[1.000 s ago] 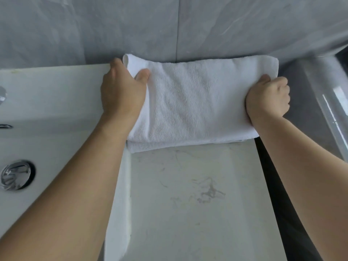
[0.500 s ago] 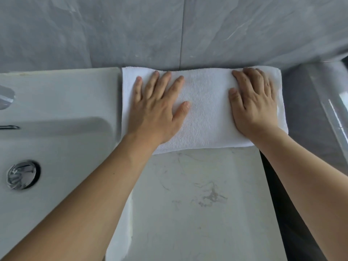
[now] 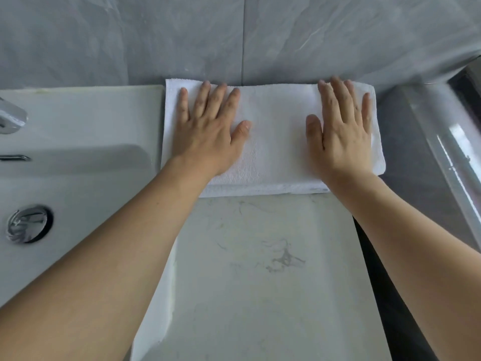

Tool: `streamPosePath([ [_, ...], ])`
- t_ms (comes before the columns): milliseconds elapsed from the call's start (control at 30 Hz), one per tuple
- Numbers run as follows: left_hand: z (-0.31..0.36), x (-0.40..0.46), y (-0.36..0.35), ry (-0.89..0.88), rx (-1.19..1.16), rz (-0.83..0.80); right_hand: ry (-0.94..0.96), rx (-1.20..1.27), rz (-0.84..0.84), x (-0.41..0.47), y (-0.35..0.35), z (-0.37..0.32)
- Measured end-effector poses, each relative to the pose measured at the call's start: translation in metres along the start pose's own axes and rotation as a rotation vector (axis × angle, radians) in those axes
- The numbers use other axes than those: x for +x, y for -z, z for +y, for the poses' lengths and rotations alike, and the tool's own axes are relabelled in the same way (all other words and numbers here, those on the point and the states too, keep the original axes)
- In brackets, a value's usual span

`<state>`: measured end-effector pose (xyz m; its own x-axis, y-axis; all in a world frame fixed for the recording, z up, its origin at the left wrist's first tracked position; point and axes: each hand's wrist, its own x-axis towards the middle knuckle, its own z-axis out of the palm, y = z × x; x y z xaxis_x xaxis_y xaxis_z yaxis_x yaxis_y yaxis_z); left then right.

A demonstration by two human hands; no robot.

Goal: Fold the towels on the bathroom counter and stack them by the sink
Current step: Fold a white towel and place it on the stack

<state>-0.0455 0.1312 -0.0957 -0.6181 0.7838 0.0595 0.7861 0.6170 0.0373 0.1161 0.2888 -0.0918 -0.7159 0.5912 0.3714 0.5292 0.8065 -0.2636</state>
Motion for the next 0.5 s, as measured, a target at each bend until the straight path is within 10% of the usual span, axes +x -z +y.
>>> streamPosePath([
  [500,0.018,-0.156,0.021,-0.112,-0.130,0.108,0.002,0.031,-0.009,-0.148,0.047,-0.070],
])
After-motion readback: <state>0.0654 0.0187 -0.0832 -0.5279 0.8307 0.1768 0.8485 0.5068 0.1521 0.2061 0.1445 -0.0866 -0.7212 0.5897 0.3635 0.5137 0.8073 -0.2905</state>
